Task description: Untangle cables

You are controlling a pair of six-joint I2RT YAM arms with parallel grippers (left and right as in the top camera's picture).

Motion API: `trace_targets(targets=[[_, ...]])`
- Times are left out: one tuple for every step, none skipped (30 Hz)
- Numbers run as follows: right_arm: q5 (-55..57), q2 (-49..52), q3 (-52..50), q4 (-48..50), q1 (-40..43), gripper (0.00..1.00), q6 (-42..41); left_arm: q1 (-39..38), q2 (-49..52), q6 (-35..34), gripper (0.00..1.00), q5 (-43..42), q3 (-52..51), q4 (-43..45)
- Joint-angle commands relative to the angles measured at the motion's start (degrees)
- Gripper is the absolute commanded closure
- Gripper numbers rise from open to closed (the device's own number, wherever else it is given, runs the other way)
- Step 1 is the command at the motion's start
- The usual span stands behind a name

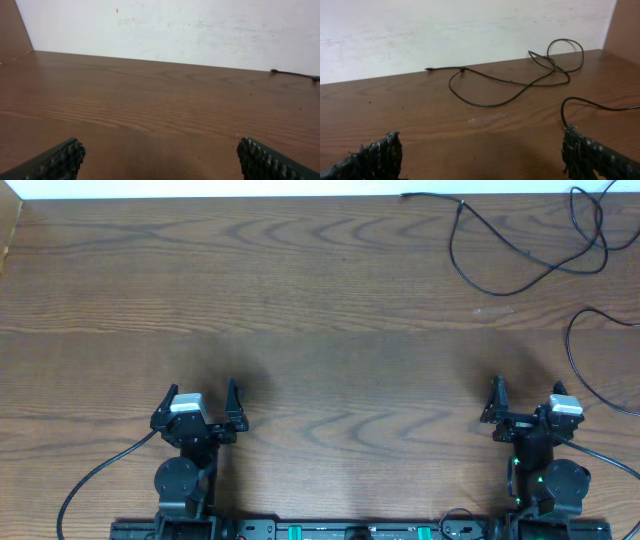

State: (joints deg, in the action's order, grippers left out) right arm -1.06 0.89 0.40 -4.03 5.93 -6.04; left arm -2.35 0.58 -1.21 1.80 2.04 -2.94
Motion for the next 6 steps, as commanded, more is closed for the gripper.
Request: trace_targets(targets=[[0.31,-0.2,-0.09,-0.26,0.5,0.01,0.55,-0.13,-0.35,0.98,0.02,-0.31,-1.79,-1.22],[0.31,-0.2,-0.09,-0.26,0.5,0.01,0.55,-0.13,-0.35,0.98,0.02,-0.33,-1.79,-1.2],[0.31,-0.2,-0.09,-0.26,0.5,0.01,0.55,-0.13,-0.35,0.98,0.02,-0.33,-1.79,-1.22],[0.31,-0.2,-0.09,-0.26,0.5,0.01,0.55,-0.13,-0.35,0.98,0.02,-0.33,-1.79,-1.22],[0.31,-0.2,-0.09,-0.26,0.5,0.01,0.55,-0.13,-0.35,0.98,0.02,-0.33,-1.79,-1.22],[0.31,-0.2,-0.09,-0.26,0.5,0.01,0.55,-0.13,-0.35,0.98,0.02,-0.31,-1.79,-1.22]])
